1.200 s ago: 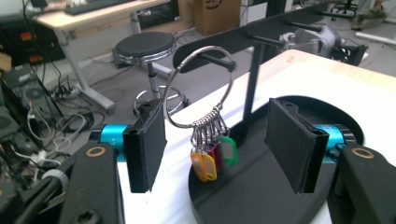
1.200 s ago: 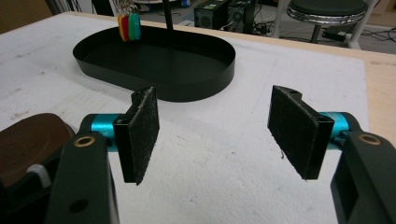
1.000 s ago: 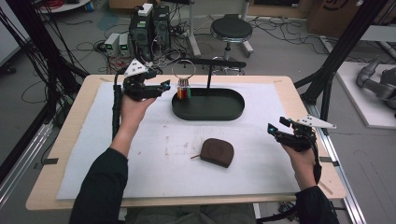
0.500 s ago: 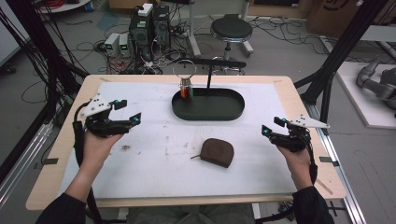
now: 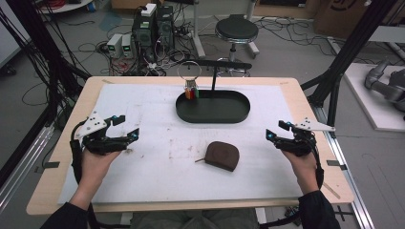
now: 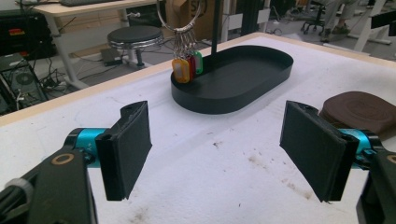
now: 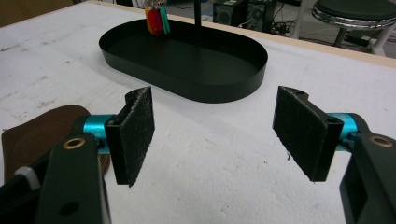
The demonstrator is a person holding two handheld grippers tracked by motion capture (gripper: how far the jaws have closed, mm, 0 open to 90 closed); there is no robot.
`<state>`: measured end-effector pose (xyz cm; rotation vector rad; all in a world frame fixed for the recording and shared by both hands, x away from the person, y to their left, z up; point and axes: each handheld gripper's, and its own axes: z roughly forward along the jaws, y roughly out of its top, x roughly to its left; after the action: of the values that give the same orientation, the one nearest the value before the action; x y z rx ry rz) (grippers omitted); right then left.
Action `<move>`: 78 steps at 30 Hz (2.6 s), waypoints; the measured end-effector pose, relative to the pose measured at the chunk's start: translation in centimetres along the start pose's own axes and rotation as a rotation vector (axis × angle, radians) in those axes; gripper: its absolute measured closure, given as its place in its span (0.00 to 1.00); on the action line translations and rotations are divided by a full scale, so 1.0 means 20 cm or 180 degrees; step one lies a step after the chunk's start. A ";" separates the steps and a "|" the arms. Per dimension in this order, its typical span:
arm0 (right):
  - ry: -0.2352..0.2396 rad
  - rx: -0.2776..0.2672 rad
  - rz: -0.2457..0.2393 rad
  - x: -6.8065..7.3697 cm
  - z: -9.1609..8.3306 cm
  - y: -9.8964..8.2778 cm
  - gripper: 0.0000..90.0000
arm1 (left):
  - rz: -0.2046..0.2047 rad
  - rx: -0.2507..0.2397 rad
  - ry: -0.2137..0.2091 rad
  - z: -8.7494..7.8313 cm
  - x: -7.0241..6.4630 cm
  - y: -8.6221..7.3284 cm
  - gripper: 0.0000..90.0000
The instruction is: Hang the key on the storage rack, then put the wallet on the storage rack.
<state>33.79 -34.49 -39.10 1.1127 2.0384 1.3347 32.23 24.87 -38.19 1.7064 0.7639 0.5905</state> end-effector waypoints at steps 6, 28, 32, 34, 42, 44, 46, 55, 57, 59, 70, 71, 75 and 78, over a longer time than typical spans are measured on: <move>0.0029 -0.0006 0.0009 -0.01 -0.01 -0.01 0.32 | -0.0026 0.0054 -0.0016 0.03 -0.01 -0.03 0.27; 0.0023 -0.0013 -0.0022 -0.01 -0.01 -0.01 0.31 | 0.0019 0.0164 0.0150 0.03 0.00 -0.06 0.27; 0.0058 0.0012 -0.0009 0.00 -0.01 -0.02 0.32 | 0.0048 0.0188 0.0150 0.04 -0.01 -0.05 0.27; 0.0083 0.0024 -0.0017 0.01 0.00 -0.02 0.32 | 0.0073 0.0203 0.0157 0.04 -0.01 -0.05 0.27; 0.0396 0.0090 -0.0057 0.09 0.06 -0.03 0.33 | 0.0078 0.0212 0.0212 0.03 -0.01 -0.06 0.27; 0.0488 0.0205 -0.0147 0.14 0.11 -0.03 0.36 | 0.0072 0.0216 0.0211 0.03 0.00 -0.06 0.27; 0.0511 0.0250 -0.0160 0.16 0.13 -0.03 0.37 | 0.0078 0.0234 0.0205 0.04 0.00 -0.06 0.27; 0.0744 0.0596 -0.0230 0.28 0.27 -0.05 0.42 | 0.0067 0.0233 0.0202 0.03 -0.01 -0.06 0.27; 0.0757 0.0695 -0.0253 0.28 0.30 -0.05 0.41 | 0.0068 0.0246 0.0203 0.03 -0.02 -0.06 0.27; 0.0778 0.0765 -0.0245 0.29 0.31 -0.06 0.40 | 0.0076 0.0247 0.0202 0.03 -0.03 -0.06 0.27; 0.0881 0.1066 -0.0076 0.31 0.39 -0.08 0.39 | 0.0104 0.0237 0.0187 0.01 -0.04 -0.06 0.27; 0.0963 0.1096 -0.0017 0.30 0.39 -0.08 0.43 | 0.0091 0.0243 0.0184 0.01 -0.03 -0.06 0.27; 0.1182 0.1093 -0.0039 0.30 0.39 -0.07 0.65 | 0.0091 0.0256 0.0182 0.01 -0.04 -0.06 0.27; 0.1156 0.1063 -0.0130 0.31 0.39 -0.07 0.68 | 0.0109 0.0272 0.0178 0.02 -0.04 -0.07 0.27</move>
<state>35.37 -25.57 -43.35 1.0091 2.6098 1.2799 31.80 24.28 -39.56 1.7907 0.8109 0.6393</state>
